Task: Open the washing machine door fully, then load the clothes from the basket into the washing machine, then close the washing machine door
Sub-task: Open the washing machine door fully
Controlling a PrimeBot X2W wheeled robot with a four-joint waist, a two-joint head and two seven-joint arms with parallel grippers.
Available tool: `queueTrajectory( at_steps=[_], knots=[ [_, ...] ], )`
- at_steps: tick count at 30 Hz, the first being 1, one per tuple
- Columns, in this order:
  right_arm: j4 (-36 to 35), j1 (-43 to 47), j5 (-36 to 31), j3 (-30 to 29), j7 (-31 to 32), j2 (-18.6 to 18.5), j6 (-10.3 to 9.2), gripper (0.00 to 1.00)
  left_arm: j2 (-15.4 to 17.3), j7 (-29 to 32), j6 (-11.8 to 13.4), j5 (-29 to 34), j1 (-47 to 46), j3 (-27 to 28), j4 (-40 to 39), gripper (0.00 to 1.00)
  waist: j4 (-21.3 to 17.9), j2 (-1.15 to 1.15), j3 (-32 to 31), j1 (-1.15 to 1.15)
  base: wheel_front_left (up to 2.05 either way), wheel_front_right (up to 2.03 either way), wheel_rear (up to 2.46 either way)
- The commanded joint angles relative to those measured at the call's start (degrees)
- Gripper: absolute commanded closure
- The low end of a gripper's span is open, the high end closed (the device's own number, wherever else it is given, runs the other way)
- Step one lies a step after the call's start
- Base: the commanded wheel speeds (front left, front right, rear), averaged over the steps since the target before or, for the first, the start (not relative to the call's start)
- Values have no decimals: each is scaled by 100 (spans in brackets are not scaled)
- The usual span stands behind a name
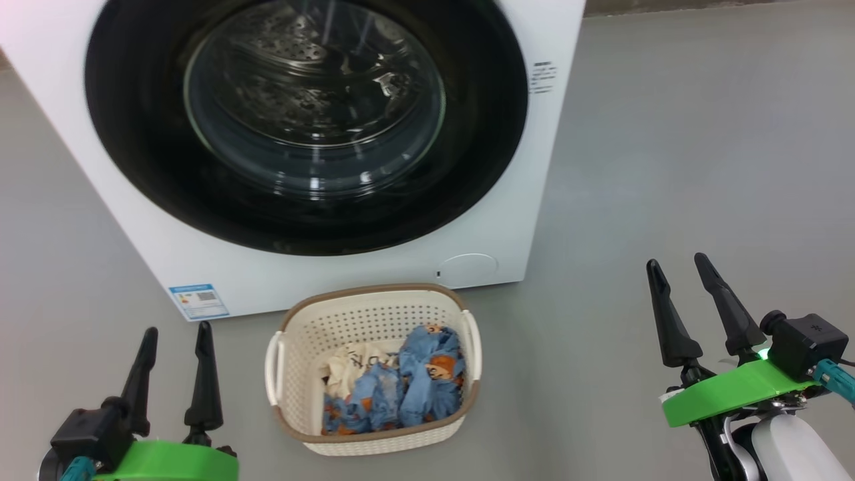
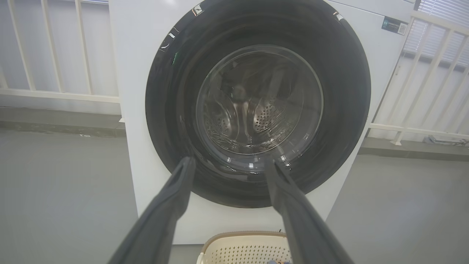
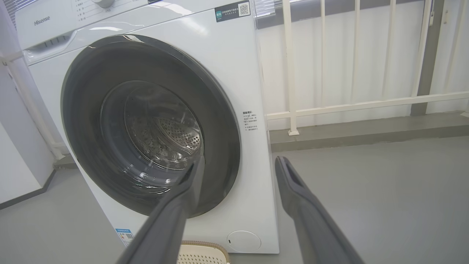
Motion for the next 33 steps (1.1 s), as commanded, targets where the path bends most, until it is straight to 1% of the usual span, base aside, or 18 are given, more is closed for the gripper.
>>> queueTrajectory(
  at_steps=[1,8,15,20,33],
  knots=[
    [-130,-185,30,99,-71,-71,32,0,63,-37,-13,34,-196,182,-88,0,0,0,7,0,123,123,-246],
    [-142,-171,24,61,-71,-39,32,0,72,-37,-13,-97,-195,159,-106,0,-13,0,29,0,117,117,-235],
    [-144,-162,23,33,-71,-31,32,0,89,-37,-13,-124,-169,150,-165,0,-23,0,24,0,70,70,-141],
    [-146,-145,30,35,-71,-31,32,0,82,-37,-13,-126,-149,145,-180,0,-19,0,6,0,23,23,-46],
    [-119,-142,59,57,-71,-39,32,0,64,-37,-13,-126,-152,154,-148,0,12,0,-7,0,0,0,0]
  ],
)
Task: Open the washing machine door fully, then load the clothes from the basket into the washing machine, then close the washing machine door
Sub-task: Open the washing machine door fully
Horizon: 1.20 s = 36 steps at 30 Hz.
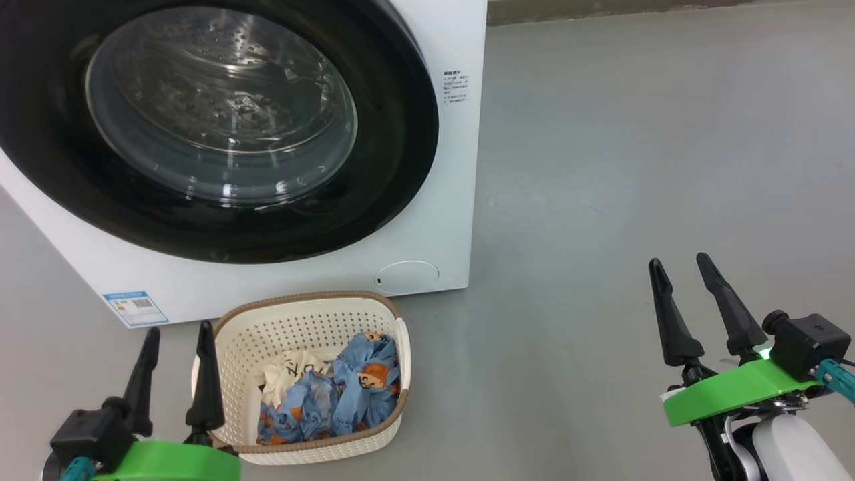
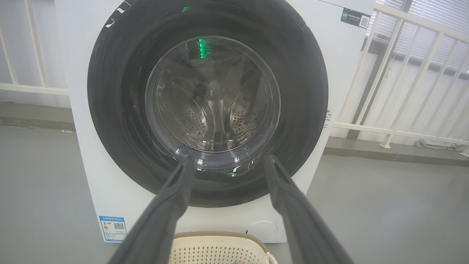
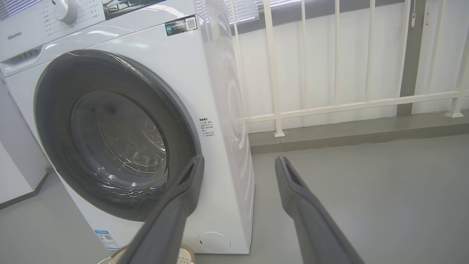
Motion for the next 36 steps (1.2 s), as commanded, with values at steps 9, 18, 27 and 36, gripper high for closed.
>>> queueTrajectory(
  at_steps=[9,18,27,36],
  knots=[
    [-107,-151,80,96,-71,-77,32,0,89,-37,-12,-11,-159,173,-139,0,13,0,11,0,0,0,0],
    [-79,-176,166,137,-71,-82,32,0,104,-37,-12,-3,-192,159,-129,0,37,0,65,0,0,0,0],
    [47,-247,98,60,-71,-109,32,0,96,-37,-12,-5,-227,162,-163,0,74,0,154,0,0,0,0],
    [383,-564,200,66,-71,-257,32,0,135,-37,-12,-72,-323,30,-161,0,160,0,359,0,0,0,0]
  ],
)
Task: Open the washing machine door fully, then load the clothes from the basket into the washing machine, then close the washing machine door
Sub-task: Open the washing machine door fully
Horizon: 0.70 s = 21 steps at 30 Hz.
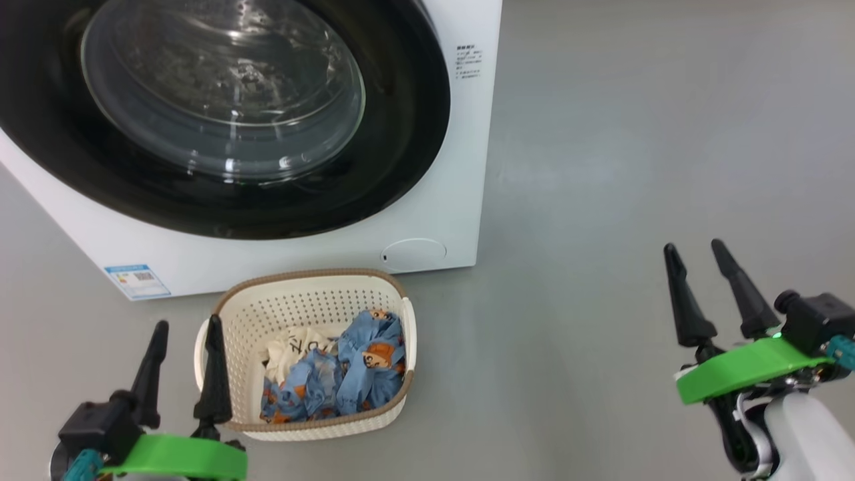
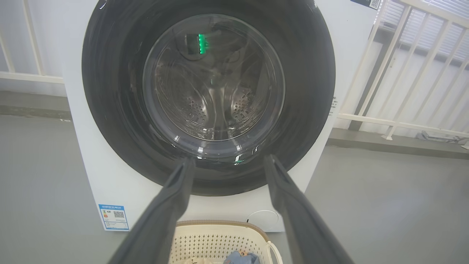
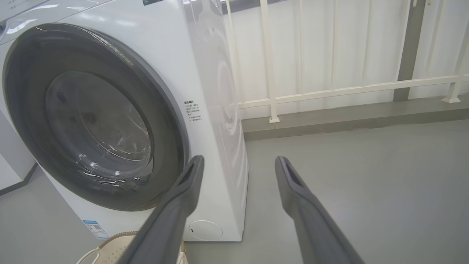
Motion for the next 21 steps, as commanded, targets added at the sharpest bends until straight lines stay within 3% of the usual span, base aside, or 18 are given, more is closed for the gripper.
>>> queueTrajectory(
  at_steps=[1,5,6,7,8,9,10,16,21],
  knots=[
    [-21,-270,74,84,-70,-131,32,0,125,-37,-12,-77,-301,111,-167,0,64,0,92,0,0,0,0],
    [194,-507,228,76,-70,-213,32,0,164,-37,-12,-183,-395,8,-192,0,140,0,222,0,0,0,0],
    [257,-575,279,81,-70,-237,32,4,175,-37,-12,-208,-419,-13,-200,0,158,0,255,0,0,0,0],
    [309,-654,352,76,-70,-260,32,47,186,-37,-12,-229,-443,-32,-211,0,178,0,291,0,0,0,0],
    [353,-735,427,55,-70,-285,32,59,196,-37,-12,-246,-463,-48,-223,0,198,0,326,0,0,0,0],
    [407,-814,501,39,-70,-313,32,92,204,-37,-12,-260,-484,-59,-237,0,220,0,360,0,0,0,0],
    [447,-897,601,21,-70,-324,32,100,209,-37,-12,-270,-502,-68,-255,0,243,0,395,0,0,0,0],
    [550,-1316,1258,-54,-70,-388,32,100,225,-37,-12,-265,-602,-107,-363,0,361,0,594,0,0,0,0],
    [755,-1878,1928,121,-70,-664,32,100,198,-37,-12,-291,-749,-168,-466,0,498,0,879,0,0,0,0]
  ],
)
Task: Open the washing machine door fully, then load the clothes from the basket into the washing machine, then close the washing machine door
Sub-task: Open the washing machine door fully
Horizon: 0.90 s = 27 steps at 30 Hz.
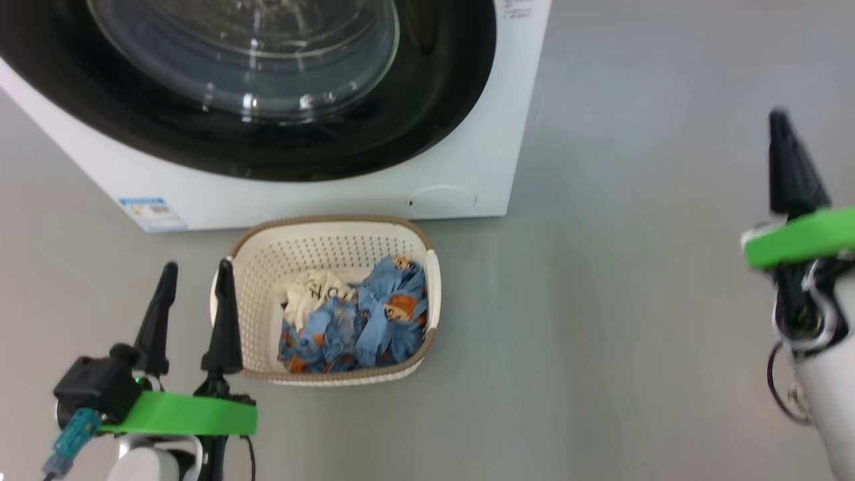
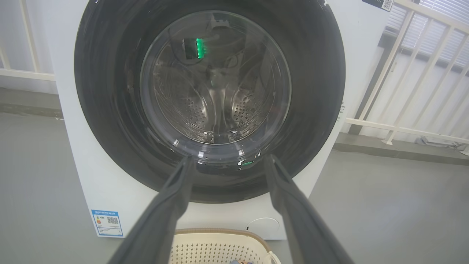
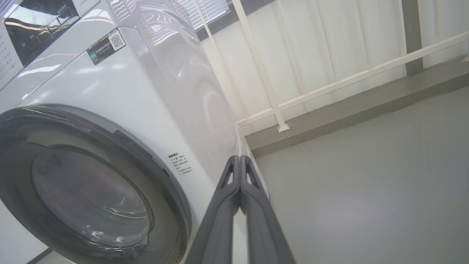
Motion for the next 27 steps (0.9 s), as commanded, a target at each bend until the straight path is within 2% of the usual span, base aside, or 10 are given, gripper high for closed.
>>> queueTrajectory(
  at_steps=[1,8,11,15,21,27],
  knots=[
    [-103,-250,254,145,-69,-87,32,100,110,-36,-12,-41,-237,136,-211,0,140,0,217,0,0,0,0],
    [-175,-1036,1864,390,334,-147,32,100,104,-36,-12,-113,-442,-22,-360,0,304,0,643,0,0,0,0],
    [-173,-1373,2756,316,635,-62,32,100,102,-36,-12,-118,-484,-35,-377,0,334,0,779,0,0,0,0],
    [69,-1812,3571,237,1109,-38,32,100,99,-36,-12,-140,-547,-75,-384,0,401,0,947,0,0,0,0],
    [361,-2471,4380,124,1796,25,32,100,89,-36,-12,-175,-647,-128,-438,0,567,0,1203,0,0,0,0],
    [705,-3115,4721,118,2398,49,32,100,63,-36,-12,-199,-731,-188,-444,0,770,0,1457,0,0,0,0]
  ],
)
